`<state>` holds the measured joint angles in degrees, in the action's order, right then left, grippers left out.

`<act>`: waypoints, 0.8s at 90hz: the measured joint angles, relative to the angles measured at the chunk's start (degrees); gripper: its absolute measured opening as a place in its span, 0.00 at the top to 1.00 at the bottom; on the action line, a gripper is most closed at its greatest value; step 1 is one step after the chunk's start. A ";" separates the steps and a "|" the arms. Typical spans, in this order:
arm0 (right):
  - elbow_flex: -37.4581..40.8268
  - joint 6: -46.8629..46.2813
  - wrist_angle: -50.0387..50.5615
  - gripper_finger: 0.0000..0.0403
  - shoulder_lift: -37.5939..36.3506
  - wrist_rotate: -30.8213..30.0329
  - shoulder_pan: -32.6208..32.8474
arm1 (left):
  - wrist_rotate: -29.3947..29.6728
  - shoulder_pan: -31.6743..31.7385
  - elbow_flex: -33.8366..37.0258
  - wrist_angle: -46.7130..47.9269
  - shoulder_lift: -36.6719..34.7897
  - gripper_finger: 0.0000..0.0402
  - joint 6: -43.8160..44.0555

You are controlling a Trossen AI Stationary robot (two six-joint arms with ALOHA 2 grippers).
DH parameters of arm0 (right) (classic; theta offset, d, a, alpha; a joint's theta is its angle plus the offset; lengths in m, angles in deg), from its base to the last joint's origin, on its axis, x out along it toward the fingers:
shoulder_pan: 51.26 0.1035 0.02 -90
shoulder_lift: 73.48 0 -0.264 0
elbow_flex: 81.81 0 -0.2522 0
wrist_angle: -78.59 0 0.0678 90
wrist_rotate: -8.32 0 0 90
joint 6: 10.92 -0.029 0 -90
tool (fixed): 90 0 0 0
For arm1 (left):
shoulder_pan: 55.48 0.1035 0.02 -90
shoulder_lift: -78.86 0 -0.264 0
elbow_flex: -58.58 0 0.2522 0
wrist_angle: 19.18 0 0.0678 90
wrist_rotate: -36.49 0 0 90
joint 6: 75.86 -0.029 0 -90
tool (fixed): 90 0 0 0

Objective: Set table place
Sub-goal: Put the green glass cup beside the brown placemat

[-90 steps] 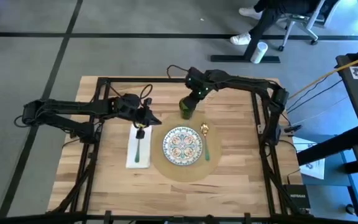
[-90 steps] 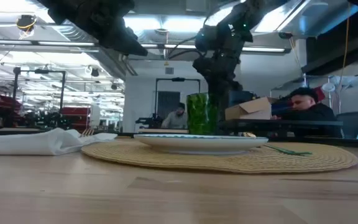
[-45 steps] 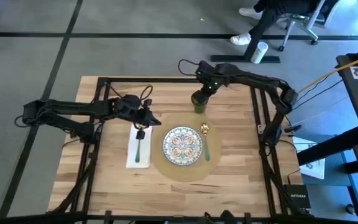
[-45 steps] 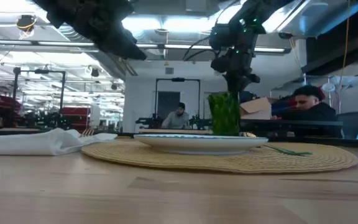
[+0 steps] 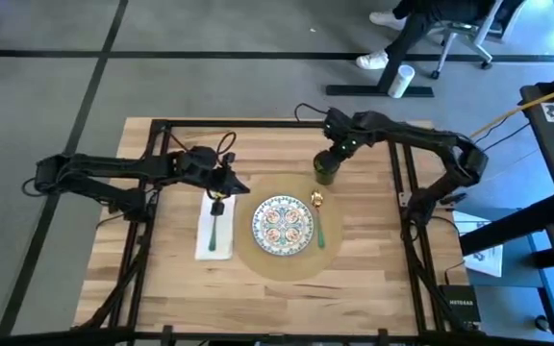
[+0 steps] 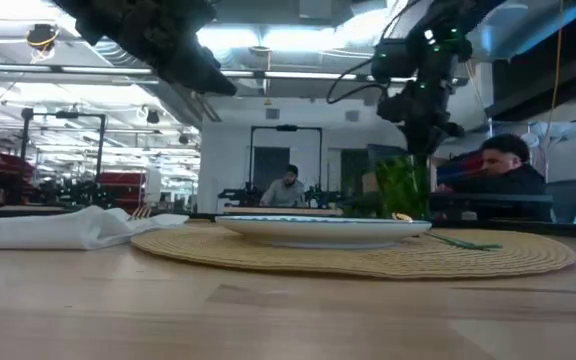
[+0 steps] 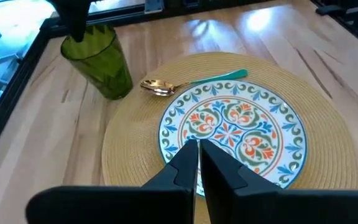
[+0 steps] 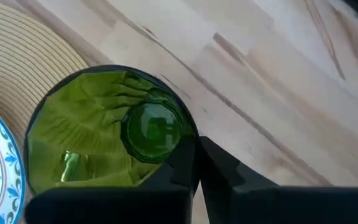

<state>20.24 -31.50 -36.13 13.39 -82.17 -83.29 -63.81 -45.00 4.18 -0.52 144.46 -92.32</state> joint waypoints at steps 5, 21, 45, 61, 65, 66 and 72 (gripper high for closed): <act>1.45 -0.61 -0.71 1.00 -1.17 -0.01 0.00 | 0.00 0.00 0.00 -0.02 0.00 1.00 0.01; 4.40 -1.83 -1.83 1.00 -3.50 -0.02 0.00 | 0.00 0.00 0.00 -0.01 0.00 1.00 0.34; 4.94 -1.89 -0.77 1.00 -4.02 -0.35 0.04 | 0.02 0.00 0.00 0.01 0.00 1.00 0.56; 4.88 -1.88 0.74 1.00 -4.06 -0.57 0.04 | 0.02 0.00 -0.02 0.07 0.00 1.00 0.56; 4.88 -1.88 1.20 1.00 -4.11 -0.57 0.04 | 0.02 0.01 -0.02 0.15 0.00 1.00 0.58; 4.88 -1.88 1.27 1.00 -4.15 -0.58 0.04 | 0.02 0.01 -0.02 0.16 0.00 1.00 0.58; 4.94 -1.86 2.30 1.00 -4.63 -0.68 0.05 | 0.00 0.00 -0.02 0.16 0.00 1.00 0.60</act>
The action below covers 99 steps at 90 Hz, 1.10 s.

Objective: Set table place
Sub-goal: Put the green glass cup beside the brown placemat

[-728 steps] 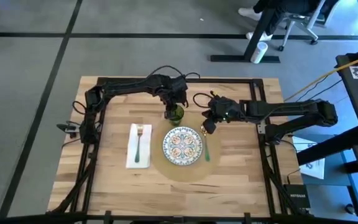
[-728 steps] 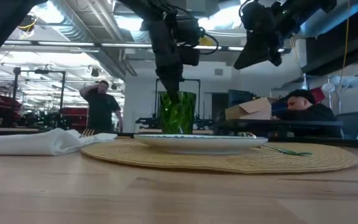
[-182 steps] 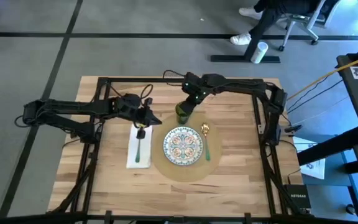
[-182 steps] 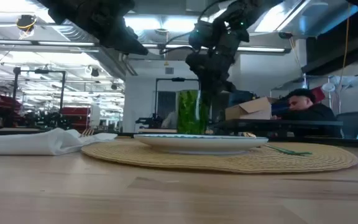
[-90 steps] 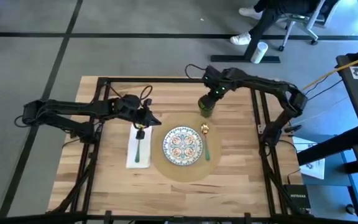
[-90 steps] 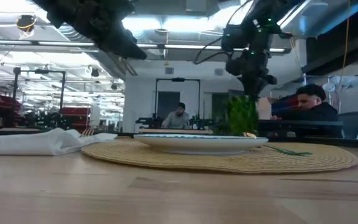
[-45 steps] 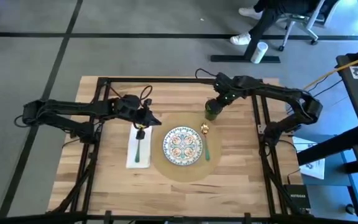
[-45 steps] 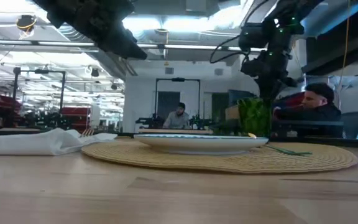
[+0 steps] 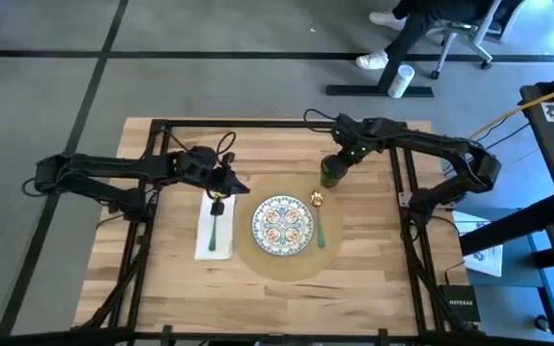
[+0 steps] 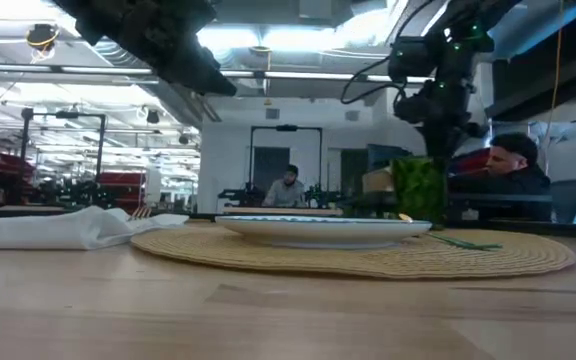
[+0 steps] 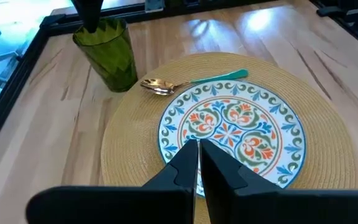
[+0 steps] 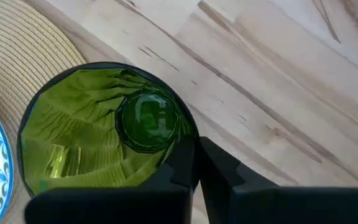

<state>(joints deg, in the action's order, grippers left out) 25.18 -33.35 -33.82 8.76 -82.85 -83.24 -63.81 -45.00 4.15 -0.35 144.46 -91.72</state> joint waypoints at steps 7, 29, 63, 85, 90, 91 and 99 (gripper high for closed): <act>0.20 0.00 1.26 1.00 -0.87 -0.65 0.03 | 0.01 0.00 0.00 0.01 0.00 1.00 0.00; 0.22 -0.13 2.16 1.00 -3.17 -2.36 0.03 | 0.00 0.00 0.00 0.02 0.00 1.00 0.02; 6.56 -2.86 -4.25 1.00 -3.90 0.33 0.03 | 0.02 -0.04 -0.02 0.00 0.00 1.00 0.37; 7.07 -2.89 -4.22 1.00 -6.63 0.68 0.06 | 0.02 -0.04 -0.02 0.00 0.00 1.00 0.43; 7.12 -3.03 -4.08 1.00 -7.01 0.70 0.08 | 0.02 -0.04 -0.02 -0.02 0.00 1.00 0.44; 7.13 -3.08 -4.04 1.00 -7.07 0.70 0.08 | 0.02 -0.04 -0.02 -0.02 0.00 1.00 0.44; 7.13 -3.33 -3.84 1.00 -7.13 0.69 0.08 | 0.02 -0.04 -0.02 -0.09 0.00 1.00 0.44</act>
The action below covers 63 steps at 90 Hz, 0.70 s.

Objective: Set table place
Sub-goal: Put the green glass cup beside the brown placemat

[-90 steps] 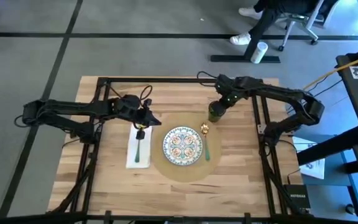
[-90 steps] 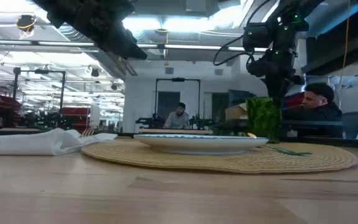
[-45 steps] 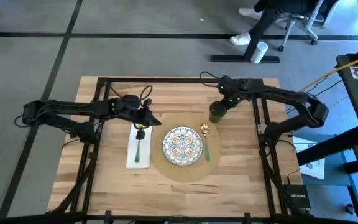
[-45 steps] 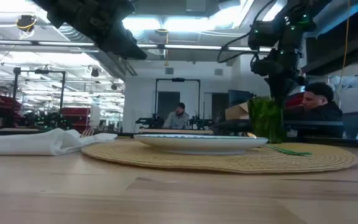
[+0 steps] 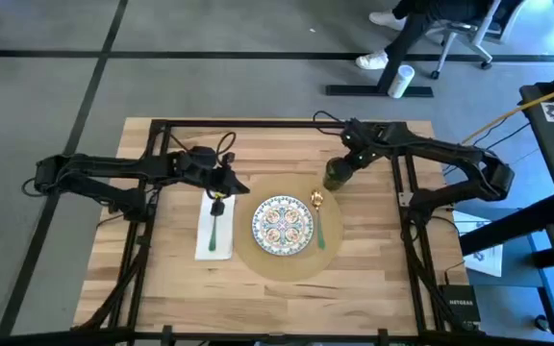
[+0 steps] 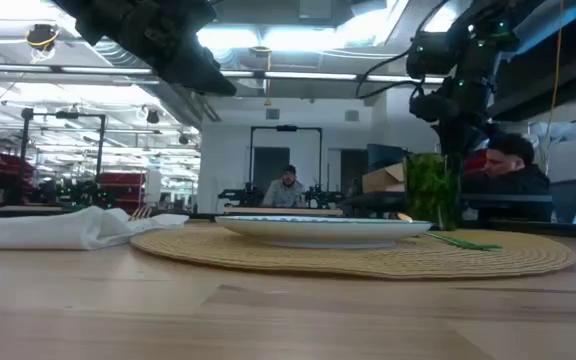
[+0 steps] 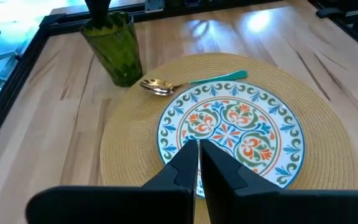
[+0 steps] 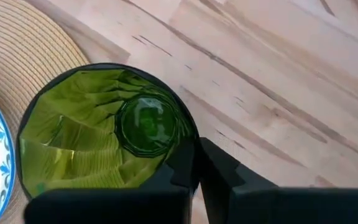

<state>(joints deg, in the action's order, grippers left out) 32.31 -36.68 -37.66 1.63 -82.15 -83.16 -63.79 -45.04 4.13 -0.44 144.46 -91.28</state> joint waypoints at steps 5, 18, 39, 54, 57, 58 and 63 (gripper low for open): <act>0.00 -0.08 -0.04 1.00 0.00 -0.01 0.00 | 0.00 0.00 0.00 0.00 0.00 1.00 0.00; 0.00 -0.24 -0.17 1.00 0.00 0.05 0.00 | 0.00 0.00 0.00 -0.01 0.00 1.00 0.00; 0.00 -0.86 -0.27 1.00 0.00 -0.85 0.00 | 0.00 0.00 0.00 -0.07 0.00 1.00 0.00; -0.02 -0.85 -0.31 1.00 0.00 -0.93 0.00 | 0.00 0.00 0.00 -0.09 0.00 1.00 0.02; -0.02 -0.85 -0.32 1.00 0.00 -0.93 0.00 | 0.00 0.00 0.00 -0.09 0.00 1.00 0.01; -0.02 -0.85 -0.32 1.00 0.00 -0.93 0.00 | 0.00 0.00 0.00 -0.09 0.00 1.00 0.02; -0.02 -0.87 -0.34 1.00 0.00 -0.96 0.00 | 0.00 0.00 0.00 -0.09 0.00 1.00 0.02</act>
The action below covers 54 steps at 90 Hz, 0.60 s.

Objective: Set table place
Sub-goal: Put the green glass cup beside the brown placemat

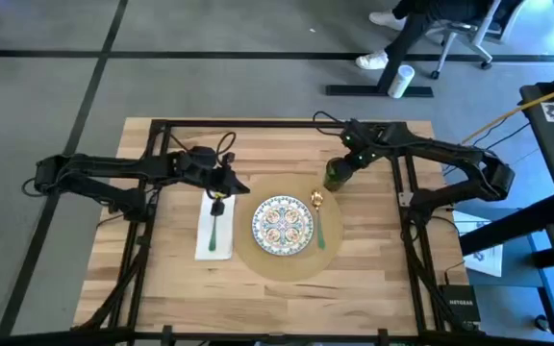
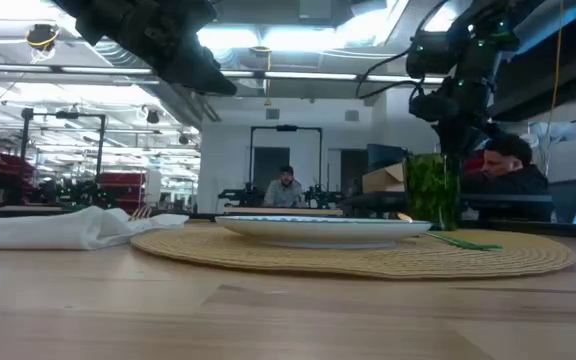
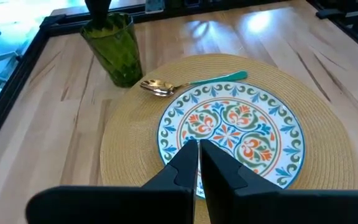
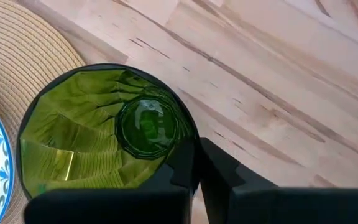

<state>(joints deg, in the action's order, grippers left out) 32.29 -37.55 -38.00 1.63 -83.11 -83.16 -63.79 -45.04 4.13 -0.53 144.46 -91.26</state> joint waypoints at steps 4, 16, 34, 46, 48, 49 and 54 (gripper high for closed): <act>0.00 0.00 0.00 1.00 0.00 0.00 0.00 | 0.00 0.00 0.00 0.00 0.00 1.00 0.00; -0.02 -0.02 0.00 1.00 -0.02 0.00 0.00 | 0.00 0.00 0.00 0.01 0.00 1.00 0.00; -0.68 -0.13 1.07 1.00 0.01 -0.24 0.00 | 0.00 -0.01 0.00 0.04 0.00 1.00 -0.07; -2.22 0.07 1.24 1.00 0.03 -1.47 -0.18 | 0.00 -0.02 0.00 0.15 0.00 1.00 -0.09; -2.23 0.09 1.27 1.00 0.00 -1.48 -0.53 | 0.00 -0.02 0.00 0.15 0.00 1.00 -0.08; -2.23 0.10 1.36 1.00 0.00 -1.45 -0.72 | 0.00 -0.02 0.00 0.15 0.00 1.00 -0.05; -2.17 0.11 1.85 1.00 0.04 -1.35 -1.68 | 0.00 -0.02 0.00 0.24 0.00 1.00 -0.04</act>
<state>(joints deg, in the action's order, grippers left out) 30.12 -37.44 -36.15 1.67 -84.46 -84.84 -63.79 -45.06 4.13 -0.29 144.46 -91.30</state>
